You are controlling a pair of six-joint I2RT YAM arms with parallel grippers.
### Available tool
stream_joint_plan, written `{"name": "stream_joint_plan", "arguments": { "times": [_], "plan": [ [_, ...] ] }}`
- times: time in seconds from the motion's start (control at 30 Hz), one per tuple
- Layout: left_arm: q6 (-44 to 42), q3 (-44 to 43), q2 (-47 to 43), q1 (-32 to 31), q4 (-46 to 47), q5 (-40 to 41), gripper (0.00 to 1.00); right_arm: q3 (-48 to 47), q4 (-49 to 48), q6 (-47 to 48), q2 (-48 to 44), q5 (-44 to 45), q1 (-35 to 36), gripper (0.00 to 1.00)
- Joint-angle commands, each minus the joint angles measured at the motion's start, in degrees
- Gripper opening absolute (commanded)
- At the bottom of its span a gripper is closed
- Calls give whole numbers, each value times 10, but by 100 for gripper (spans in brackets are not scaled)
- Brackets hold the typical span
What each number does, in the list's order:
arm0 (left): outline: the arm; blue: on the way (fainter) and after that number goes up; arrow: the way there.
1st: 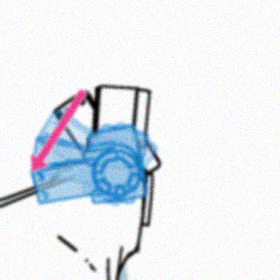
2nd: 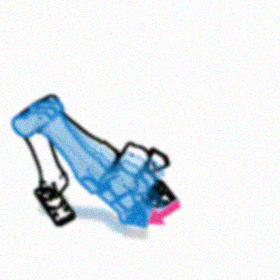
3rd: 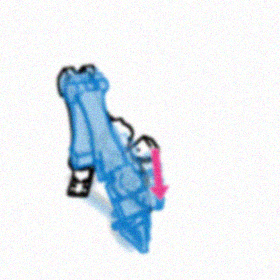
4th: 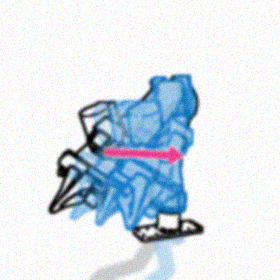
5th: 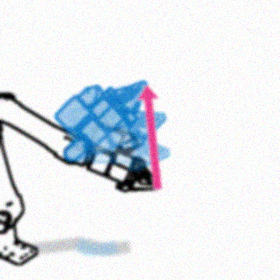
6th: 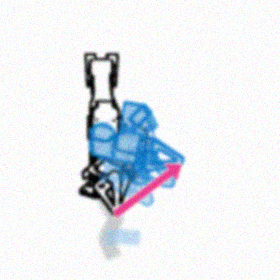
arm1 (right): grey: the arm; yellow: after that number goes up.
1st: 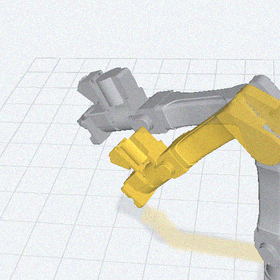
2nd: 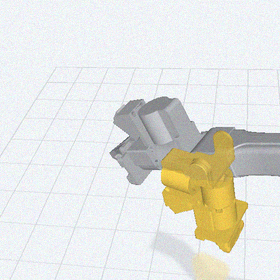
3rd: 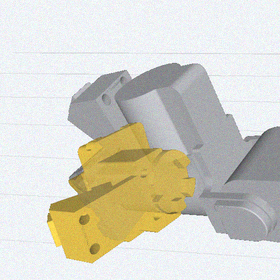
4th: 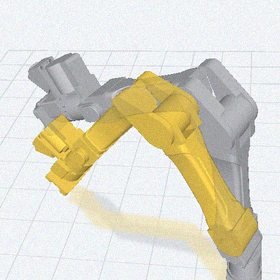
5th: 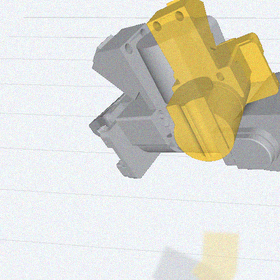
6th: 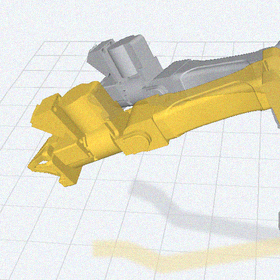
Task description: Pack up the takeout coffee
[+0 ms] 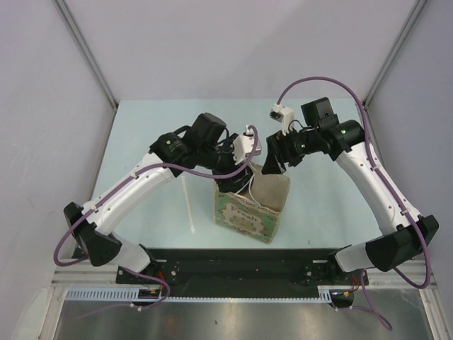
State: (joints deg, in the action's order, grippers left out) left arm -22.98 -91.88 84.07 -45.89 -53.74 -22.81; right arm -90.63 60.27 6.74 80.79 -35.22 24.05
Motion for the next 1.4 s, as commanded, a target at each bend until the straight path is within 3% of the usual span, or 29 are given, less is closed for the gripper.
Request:
{"name": "stream_joint_plan", "arguments": {
  "times": [0.0,0.23,0.37,0.63,0.7,0.8,0.83,0.9,0.93,1.0,1.03,1.37],
  "plan": [
    [18,26,-36,-2,42,4,40,-9,-26,23,-11,16,1,79],
    [22,45,-53,4,58,11,40,-28,20,76,-26,-44,-25,79],
    [29,45,-54,9,61,12,40,-29,31,92,-34,-86,-21,89],
    [45,58,-64,11,80,14,40,10,-22,82,-46,-20,37,89],
    [55,68,-73,12,91,12,40,21,-47,77,-46,9,49,83],
    [75,77,-80,19,103,7,40,36,-71,76,-41,43,55,67],
    [81,79,-81,22,108,7,40,41,-79,77,-40,52,57,55],
    [102,80,-80,26,111,6,40,45,-83,78,-41,60,61,44],
    [110,80,-79,31,112,5,40,47,-93,78,-42,60,64,30],
    [137,81,-73,34,115,7,40,48,-102,78,-49,64,73,18],
    [145,86,-74,36,117,11,40,48,-113,78,-51,65,75,3],
    [202,89,-72,29,155,50,39,49,-143,57,-90,175,152,0]
  ]
}}
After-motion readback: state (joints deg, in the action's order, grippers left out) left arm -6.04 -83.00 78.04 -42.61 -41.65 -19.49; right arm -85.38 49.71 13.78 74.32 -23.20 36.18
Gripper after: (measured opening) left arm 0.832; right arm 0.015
